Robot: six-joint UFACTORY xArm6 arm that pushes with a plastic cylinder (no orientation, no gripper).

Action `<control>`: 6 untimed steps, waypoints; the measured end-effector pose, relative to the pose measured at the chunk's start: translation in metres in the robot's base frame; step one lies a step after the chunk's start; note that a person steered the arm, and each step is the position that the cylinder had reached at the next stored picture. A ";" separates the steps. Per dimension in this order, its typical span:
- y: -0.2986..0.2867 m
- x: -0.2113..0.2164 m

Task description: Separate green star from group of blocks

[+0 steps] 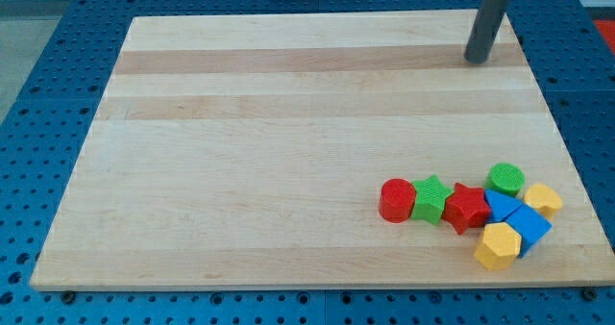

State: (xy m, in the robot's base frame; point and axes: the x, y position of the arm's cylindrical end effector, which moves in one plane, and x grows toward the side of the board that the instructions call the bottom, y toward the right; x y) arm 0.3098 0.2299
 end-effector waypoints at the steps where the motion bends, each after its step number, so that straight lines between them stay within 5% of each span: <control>1: 0.028 0.039; 2: 0.063 0.098; 3: 0.066 0.110; 4: 0.028 0.099; 6: -0.154 0.068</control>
State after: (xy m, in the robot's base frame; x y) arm 0.3780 0.0756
